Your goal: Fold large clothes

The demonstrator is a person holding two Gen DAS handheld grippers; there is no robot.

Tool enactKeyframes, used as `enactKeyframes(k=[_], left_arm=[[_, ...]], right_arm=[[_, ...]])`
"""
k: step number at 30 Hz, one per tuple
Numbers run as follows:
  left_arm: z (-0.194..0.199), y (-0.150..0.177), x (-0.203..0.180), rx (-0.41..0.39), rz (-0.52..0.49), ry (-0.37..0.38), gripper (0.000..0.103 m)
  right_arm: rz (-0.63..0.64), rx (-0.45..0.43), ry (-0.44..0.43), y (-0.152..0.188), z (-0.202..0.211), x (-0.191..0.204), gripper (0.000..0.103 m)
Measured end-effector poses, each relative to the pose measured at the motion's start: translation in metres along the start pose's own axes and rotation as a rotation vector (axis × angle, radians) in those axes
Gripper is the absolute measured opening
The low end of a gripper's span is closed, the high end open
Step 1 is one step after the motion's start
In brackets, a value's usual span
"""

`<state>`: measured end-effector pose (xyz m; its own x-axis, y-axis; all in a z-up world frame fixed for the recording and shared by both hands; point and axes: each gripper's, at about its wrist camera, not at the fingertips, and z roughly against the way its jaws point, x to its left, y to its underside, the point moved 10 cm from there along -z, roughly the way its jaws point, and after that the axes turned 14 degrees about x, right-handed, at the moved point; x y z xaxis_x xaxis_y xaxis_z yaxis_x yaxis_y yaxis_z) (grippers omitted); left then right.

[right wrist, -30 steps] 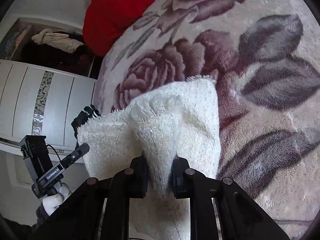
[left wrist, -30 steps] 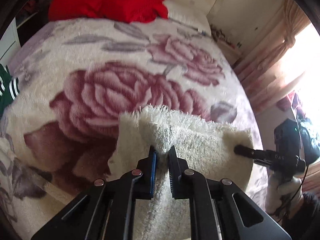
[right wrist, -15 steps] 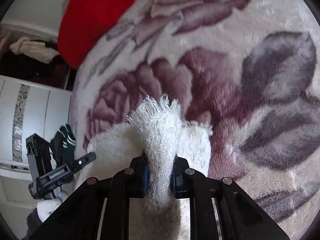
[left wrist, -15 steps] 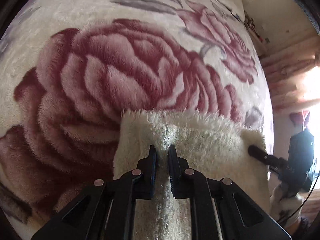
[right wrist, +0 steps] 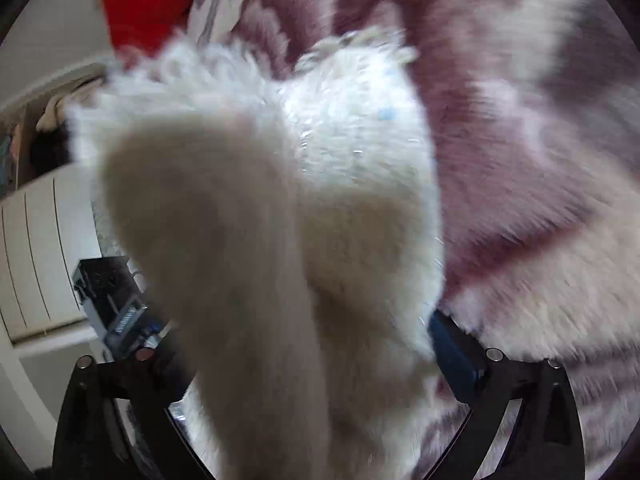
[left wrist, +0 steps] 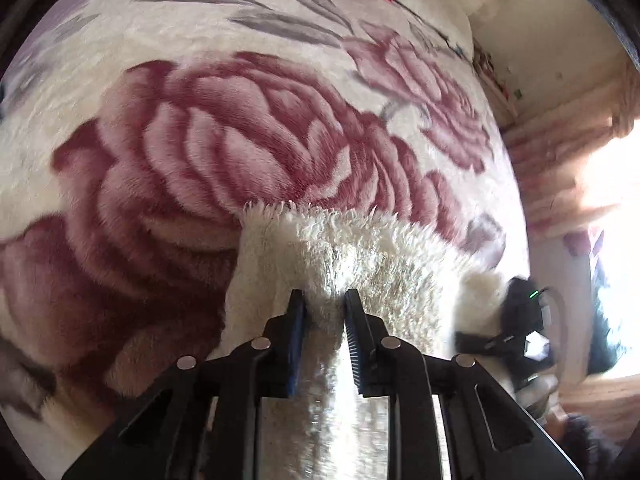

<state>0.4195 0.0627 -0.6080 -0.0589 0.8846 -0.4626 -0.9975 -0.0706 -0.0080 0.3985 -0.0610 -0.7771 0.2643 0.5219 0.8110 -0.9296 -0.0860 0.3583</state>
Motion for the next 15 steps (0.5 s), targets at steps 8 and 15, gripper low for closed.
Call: enactKeyframes(k=[8, 15], left_arm=[[0.1, 0.047, 0.031, -0.236, 0.205, 0.014, 0.022], [0.128, 0.169, 0.08, -0.293, 0.333, -0.159, 0.07]], right_arm=[[-0.154, -0.27, -0.11, 0.053, 0.02, 0.015, 0.041], [-0.478, -0.414, -0.268, 0.202, -0.037, -0.005, 0.045]])
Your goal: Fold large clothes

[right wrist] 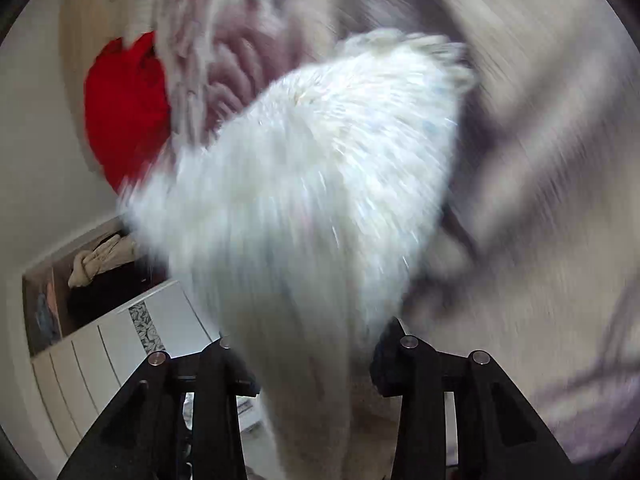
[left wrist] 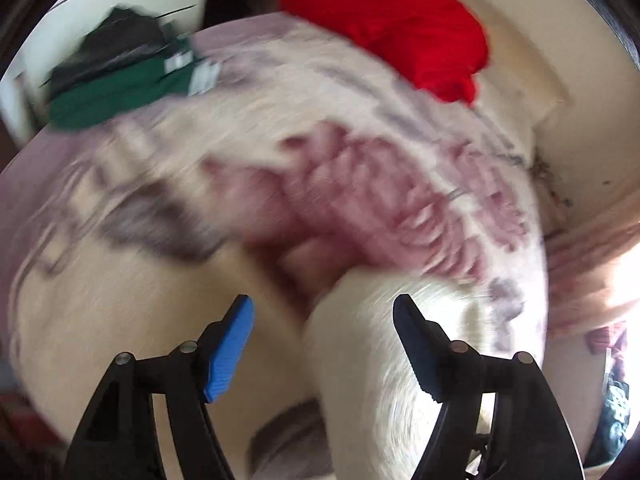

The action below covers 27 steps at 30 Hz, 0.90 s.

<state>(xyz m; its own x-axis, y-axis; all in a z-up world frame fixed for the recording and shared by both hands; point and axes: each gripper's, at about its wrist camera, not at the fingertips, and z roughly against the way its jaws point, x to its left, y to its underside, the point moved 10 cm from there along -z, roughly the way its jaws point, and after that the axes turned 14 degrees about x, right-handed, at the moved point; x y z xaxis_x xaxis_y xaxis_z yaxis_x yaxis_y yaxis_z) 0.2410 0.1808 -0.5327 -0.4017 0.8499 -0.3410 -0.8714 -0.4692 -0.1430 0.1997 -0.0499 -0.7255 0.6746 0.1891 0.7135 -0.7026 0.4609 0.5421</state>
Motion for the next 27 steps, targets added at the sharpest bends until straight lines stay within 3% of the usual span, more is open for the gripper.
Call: enactKeyframes(k=[3, 6, 9, 13, 19, 21, 24, 25, 26, 27], left_arm=[[-0.028, 0.057, 0.036, 0.095, 0.075, -0.032, 0.07], [-0.048, 0.103, 0.043, 0.137, 0.121, 0.013, 0.07], [-0.059, 0.123, 0.027, 0.138, 0.109, 0.051, 0.07], [-0.072, 0.129, -0.001, 0.113, 0.046, 0.058, 0.07], [-0.074, 0.12, -0.024, 0.055, -0.02, 0.074, 0.07], [-0.076, 0.115, -0.031, 0.053, -0.044, 0.074, 0.07], [-0.079, 0.108, -0.04, 0.052, -0.074, 0.061, 0.07], [-0.079, 0.105, -0.041, 0.055, -0.074, 0.059, 0.07], [-0.079, 0.105, -0.043, 0.057, -0.069, 0.056, 0.07], [-0.078, 0.103, -0.043, 0.063, -0.057, 0.061, 0.07]], right_arm=[[-0.04, 0.08, 0.073, 0.018, -0.013, -0.036, 0.061], [0.013, 0.165, 0.183, 0.018, 0.003, -0.039, 0.061], [0.174, 0.182, 0.316, 0.013, 0.044, -0.014, 0.062], [0.395, 0.168, 0.472, -0.001, 0.078, 0.037, 0.07], [0.739, 0.26, 0.649, -0.034, 0.014, 0.109, 0.07], [0.785, 0.29, 0.664, -0.048, -0.017, 0.115, 0.07], [0.826, 0.381, 0.639, -0.042, -0.061, 0.125, 0.07], [0.868, 0.385, 0.672, -0.036, -0.068, 0.13, 0.065], [0.933, 0.362, 0.716, -0.032, -0.072, 0.137, 0.036], [0.987, 0.343, 0.751, -0.027, -0.076, 0.143, 0.023]])
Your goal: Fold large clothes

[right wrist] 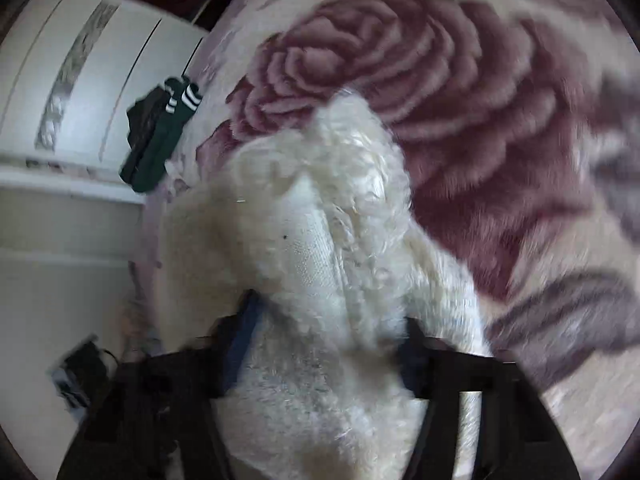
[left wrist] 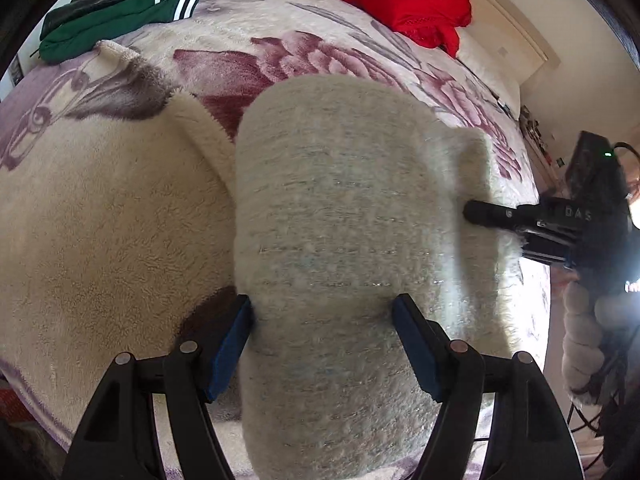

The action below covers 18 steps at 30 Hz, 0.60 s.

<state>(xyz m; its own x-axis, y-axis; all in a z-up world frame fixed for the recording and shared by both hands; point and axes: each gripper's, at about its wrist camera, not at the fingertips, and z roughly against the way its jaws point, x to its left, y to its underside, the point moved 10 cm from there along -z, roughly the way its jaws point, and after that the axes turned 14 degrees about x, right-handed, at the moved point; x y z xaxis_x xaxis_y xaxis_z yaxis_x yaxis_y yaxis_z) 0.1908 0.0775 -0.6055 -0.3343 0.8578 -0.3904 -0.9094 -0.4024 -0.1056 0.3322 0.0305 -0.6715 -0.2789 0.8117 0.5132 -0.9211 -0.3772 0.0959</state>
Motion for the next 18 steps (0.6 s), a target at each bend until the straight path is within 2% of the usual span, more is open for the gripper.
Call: enactKeyframes(k=[2, 5, 8, 12, 15, 18], left_arm=[[0.006, -0.003, 0.0, 0.011, 0.03, 0.036, 0.069], [0.03, -0.018, -0.001, -0.032, 0.062, 0.079, 0.068], [0.034, -0.036, -0.004, -0.05, 0.053, 0.065, 0.068], [0.0, -0.053, -0.01, 0.003, 0.019, 0.024, 0.07], [-0.01, -0.053, -0.01, 0.01, 0.019, 0.011, 0.07], [-0.008, -0.051, -0.004, 0.006, 0.022, -0.008, 0.07]], right_arm=[[0.009, -0.015, 0.016, -0.002, 0.008, 0.007, 0.022], [-0.007, -0.078, 0.03, -0.003, 0.04, 0.005, 0.021], [-0.05, -0.09, 0.063, -0.013, 0.051, -0.015, 0.021], [-0.129, 0.001, 0.099, -0.035, 0.011, -0.061, 0.022], [-0.13, 0.06, 0.134, -0.044, -0.02, -0.079, 0.034], [-0.175, 0.092, 0.093, -0.043, -0.007, -0.084, 0.041]])
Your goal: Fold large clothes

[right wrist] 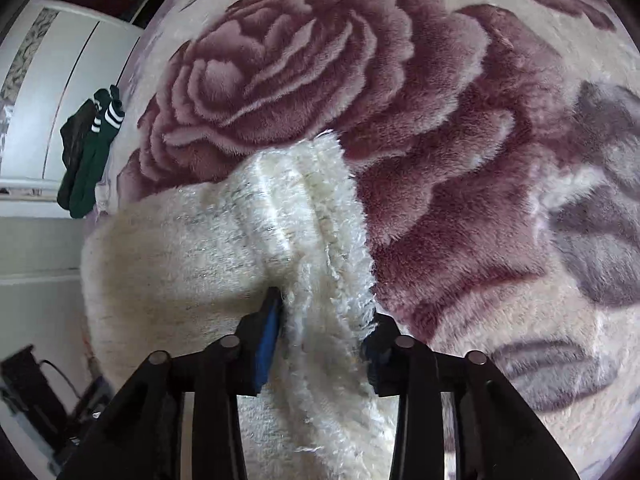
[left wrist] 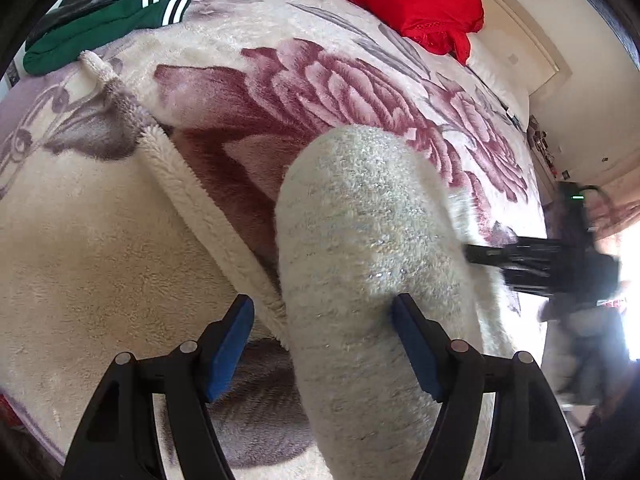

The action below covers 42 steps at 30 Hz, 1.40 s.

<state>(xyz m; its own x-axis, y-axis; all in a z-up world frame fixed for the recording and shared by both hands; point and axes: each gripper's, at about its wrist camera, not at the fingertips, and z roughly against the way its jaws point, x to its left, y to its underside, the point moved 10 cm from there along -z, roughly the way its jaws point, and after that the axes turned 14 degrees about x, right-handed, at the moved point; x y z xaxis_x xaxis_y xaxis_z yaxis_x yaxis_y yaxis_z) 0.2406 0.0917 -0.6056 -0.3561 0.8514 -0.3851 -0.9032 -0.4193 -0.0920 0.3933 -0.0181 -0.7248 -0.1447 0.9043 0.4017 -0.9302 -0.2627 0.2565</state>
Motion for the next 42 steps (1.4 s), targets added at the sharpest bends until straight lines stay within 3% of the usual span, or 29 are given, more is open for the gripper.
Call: enactKeyframes(k=[3, 6, 8, 10, 11, 14, 17, 20, 23, 24, 26, 27, 29, 31, 32, 33, 37, 39, 40, 42], left_arm=[[0.001, 0.004, 0.004, -0.003, 0.004, -0.016, 0.07], [0.003, 0.009, 0.007, -0.002, 0.007, -0.032, 0.07], [0.009, 0.011, 0.009, 0.001, 0.007, -0.056, 0.068], [0.023, 0.015, 0.007, -0.019, 0.003, -0.062, 0.068], [0.03, 0.018, 0.005, -0.03, 0.001, -0.064, 0.068], [0.033, 0.027, -0.005, -0.033, -0.028, -0.072, 0.068], [-0.007, 0.046, -0.005, 0.064, -0.081, -0.168, 0.069], [-0.03, 0.051, 0.016, 0.105, -0.009, -0.124, 0.071], [-0.013, 0.044, 0.018, 0.095, 0.034, -0.017, 0.071], [-0.004, 0.041, 0.018, 0.076, 0.037, 0.006, 0.07], [0.003, 0.037, 0.02, 0.063, 0.042, 0.03, 0.071], [0.003, 0.036, 0.022, 0.062, 0.047, 0.048, 0.071], [-0.007, 0.035, 0.026, 0.077, 0.057, 0.084, 0.071], [-0.02, 0.032, 0.027, 0.085, 0.074, 0.154, 0.074], [-0.026, 0.03, 0.03, 0.087, 0.097, 0.203, 0.084], [-0.032, 0.029, 0.033, 0.088, 0.129, 0.269, 0.086], [-0.044, 0.021, 0.038, 0.074, 0.195, 0.47, 0.086], [-0.042, 0.017, 0.032, 0.053, 0.17, 0.517, 0.084], [-0.04, 0.014, 0.029, 0.041, 0.158, 0.521, 0.074], [-0.034, 0.006, 0.022, 0.021, 0.133, 0.521, 0.06]], right_arm=[[-0.002, -0.038, 0.051, 0.026, 0.042, -0.006, 0.042], [0.101, -0.046, 0.05, 0.071, 0.063, 0.011, 0.042], [0.167, 0.051, 0.038, 0.105, 0.044, 0.023, 0.042], [0.191, 0.13, 0.151, 0.123, 0.011, 0.015, 0.042], [0.194, 0.141, 0.209, 0.122, -0.008, 0.01, 0.042], [0.125, 0.155, 0.225, 0.113, -0.056, -0.001, 0.042], [0.16, 0.134, 0.295, 0.11, -0.06, 0.007, 0.042], [0.146, 0.154, 0.233, 0.114, -0.048, -0.002, 0.042], [0.105, 0.178, 0.063, 0.114, -0.032, -0.011, 0.047], [0.094, 0.171, 0.005, 0.113, -0.024, -0.012, 0.053], [0.085, 0.114, -0.028, 0.104, -0.007, -0.018, 0.097], [0.092, 0.064, 0.014, 0.097, 0.002, -0.024, 0.1], [0.118, 0.014, 0.059, 0.084, 0.01, -0.03, 0.1], [0.153, 0.03, 0.037, 0.071, 0.001, -0.031, 0.1], [0.178, 0.059, -0.005, 0.065, -0.009, -0.03, 0.101], [0.194, 0.09, -0.057, 0.058, -0.019, -0.03, 0.102], [0.197, 0.24, -0.354, 0.043, -0.059, -0.032, 0.103], [0.194, 0.254, -0.426, 0.04, -0.059, -0.032, 0.103], [0.2, 0.253, -0.446, 0.04, -0.056, -0.031, 0.103], [0.206, 0.244, -0.485, 0.04, -0.05, -0.026, 0.092]])
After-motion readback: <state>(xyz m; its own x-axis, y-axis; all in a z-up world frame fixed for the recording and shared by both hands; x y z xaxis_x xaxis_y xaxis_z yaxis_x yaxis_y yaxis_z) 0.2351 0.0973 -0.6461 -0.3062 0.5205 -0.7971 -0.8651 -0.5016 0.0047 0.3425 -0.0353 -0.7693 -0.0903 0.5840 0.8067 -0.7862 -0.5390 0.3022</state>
